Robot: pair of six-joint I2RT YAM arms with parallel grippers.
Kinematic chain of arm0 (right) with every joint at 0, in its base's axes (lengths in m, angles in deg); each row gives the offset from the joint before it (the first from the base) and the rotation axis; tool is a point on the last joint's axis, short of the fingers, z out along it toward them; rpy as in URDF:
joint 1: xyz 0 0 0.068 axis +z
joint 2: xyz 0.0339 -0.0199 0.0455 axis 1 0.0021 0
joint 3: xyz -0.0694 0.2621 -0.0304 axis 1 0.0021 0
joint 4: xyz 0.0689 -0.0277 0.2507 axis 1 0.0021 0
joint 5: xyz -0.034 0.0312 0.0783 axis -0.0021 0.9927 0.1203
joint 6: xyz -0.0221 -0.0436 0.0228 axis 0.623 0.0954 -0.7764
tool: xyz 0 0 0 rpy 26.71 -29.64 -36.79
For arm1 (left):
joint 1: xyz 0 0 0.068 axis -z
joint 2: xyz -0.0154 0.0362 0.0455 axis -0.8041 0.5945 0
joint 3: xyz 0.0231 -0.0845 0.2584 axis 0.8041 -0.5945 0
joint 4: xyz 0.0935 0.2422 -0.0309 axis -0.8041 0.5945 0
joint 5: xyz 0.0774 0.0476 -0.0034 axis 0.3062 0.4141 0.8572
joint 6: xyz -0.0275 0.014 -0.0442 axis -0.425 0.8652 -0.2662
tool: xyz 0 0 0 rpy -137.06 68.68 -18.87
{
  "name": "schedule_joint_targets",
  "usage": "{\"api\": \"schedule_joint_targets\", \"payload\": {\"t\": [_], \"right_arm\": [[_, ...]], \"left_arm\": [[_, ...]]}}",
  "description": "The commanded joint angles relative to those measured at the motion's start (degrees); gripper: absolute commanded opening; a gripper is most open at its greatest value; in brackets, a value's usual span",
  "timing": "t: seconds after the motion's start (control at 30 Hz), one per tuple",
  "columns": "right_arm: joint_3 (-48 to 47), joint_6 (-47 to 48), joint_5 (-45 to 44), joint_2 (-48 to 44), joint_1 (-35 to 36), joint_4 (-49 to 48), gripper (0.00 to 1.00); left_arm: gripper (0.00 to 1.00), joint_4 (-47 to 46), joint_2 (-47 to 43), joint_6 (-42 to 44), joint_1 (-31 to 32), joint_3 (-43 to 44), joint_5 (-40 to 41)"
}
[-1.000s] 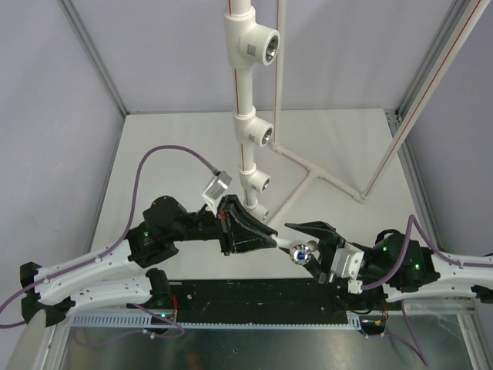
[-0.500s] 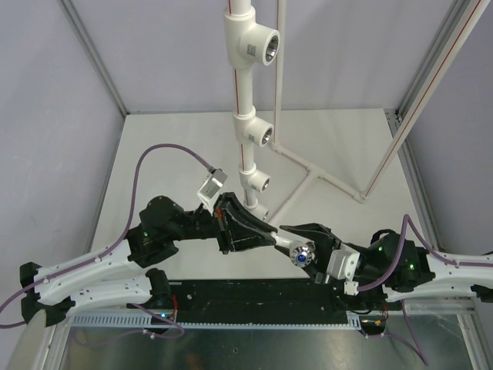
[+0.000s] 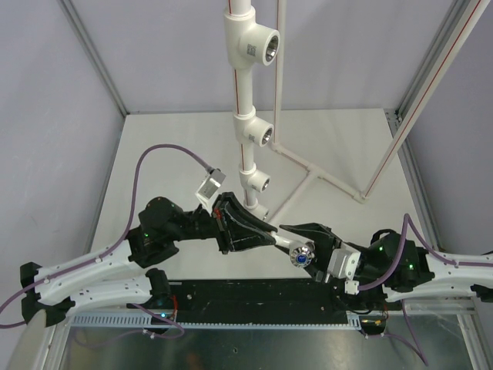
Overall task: Install the water faucets
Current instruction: Adjust the water faucet.
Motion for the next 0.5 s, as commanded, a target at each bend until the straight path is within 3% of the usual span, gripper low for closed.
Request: {"api": "schedule_joint_targets", "payload": {"t": [0.0,0.37,0.47], "right_arm": [[-0.8,0.2,-0.7,0.0,0.3,-7.1,0.45],[-0.8,-0.9,-0.9,-0.8,0.3,-6.6,0.43],[-0.8,-1.2,-1.3,-1.2,0.4,-6.3,0.47]], "left_arm": [[0.0,-0.2,1.8,-1.2,1.0,-1.3,-1.7],[0.0,-0.2,3.4,-2.2,1.0,-2.7,-1.8],[0.0,-0.2,3.5,-2.6,1.0,-3.3,-1.7]]}}
